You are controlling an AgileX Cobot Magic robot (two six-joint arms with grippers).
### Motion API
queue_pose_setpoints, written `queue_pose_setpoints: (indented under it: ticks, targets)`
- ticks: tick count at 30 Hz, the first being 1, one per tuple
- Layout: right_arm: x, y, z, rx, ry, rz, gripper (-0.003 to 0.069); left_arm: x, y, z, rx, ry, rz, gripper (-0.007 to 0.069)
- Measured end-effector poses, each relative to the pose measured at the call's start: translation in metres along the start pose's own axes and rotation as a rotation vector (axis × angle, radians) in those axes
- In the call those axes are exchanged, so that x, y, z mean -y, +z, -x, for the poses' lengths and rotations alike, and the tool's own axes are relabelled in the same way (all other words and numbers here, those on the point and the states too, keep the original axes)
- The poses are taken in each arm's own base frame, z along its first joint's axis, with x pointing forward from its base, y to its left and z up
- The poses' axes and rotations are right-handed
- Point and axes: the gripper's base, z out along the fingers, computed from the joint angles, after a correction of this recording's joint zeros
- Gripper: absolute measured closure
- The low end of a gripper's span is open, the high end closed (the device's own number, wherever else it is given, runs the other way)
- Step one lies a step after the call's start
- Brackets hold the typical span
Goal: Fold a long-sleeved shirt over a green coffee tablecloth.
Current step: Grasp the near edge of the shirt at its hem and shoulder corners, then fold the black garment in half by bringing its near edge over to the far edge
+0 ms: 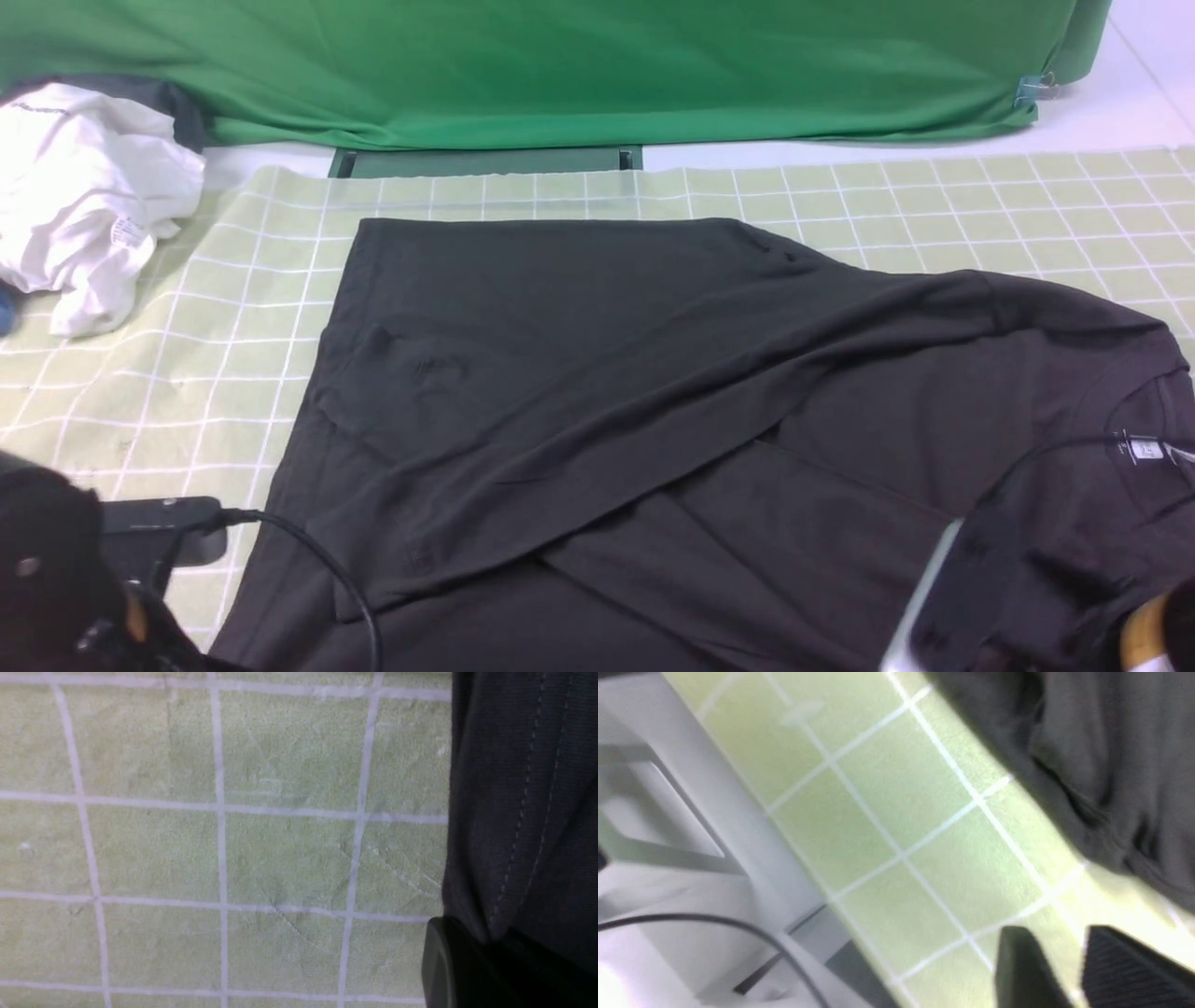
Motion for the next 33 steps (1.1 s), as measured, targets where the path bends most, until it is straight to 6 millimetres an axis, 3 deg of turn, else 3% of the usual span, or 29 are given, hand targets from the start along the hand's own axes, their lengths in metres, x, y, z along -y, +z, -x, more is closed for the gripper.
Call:
queue_pose_setpoints:
  ticks: [4,6,13,17,21,22,27,33]
  targets:
    - [0.006,0.017,0.007,-0.002,0.014,-0.049,0.0288,-0.002,-0.002,-0.002,0.0,0.004,0.01,0.0603]
    - [0.009,0.023,0.01,-0.001,0.016,-0.077,0.0256,-0.002,-0.002,-0.002,-0.001,0.005,0.012,0.0603]
    - [0.016,0.052,0.024,-0.008,0.016,-0.108,0.023,-0.003,-0.002,-0.001,0.014,0.014,0.02,0.0603]
    - [0.019,0.064,0.026,-0.043,0.021,-0.122,0.0309,-0.003,-0.002,-0.001,0.015,0.023,0.021,0.0603]
    - [0.021,0.065,0.027,-0.051,0.009,-0.137,0.0562,-0.003,-0.003,-0.001,0.016,0.037,0.021,0.0603]
    - [0.021,0.064,0.027,-0.053,0.01,-0.137,0.059,-0.003,-0.003,-0.002,0.015,0.035,0.016,0.0603]
    - [0.008,0.048,0.018,-0.069,0.012,-0.124,0.0615,-0.005,-0.015,-0.011,0.057,0.025,-0.024,0.0603]
    - [0.0,0.009,0.01,0.052,0.022,-0.136,0.0616,-0.006,-0.06,-0.008,0.247,0.028,-0.071,0.0603]
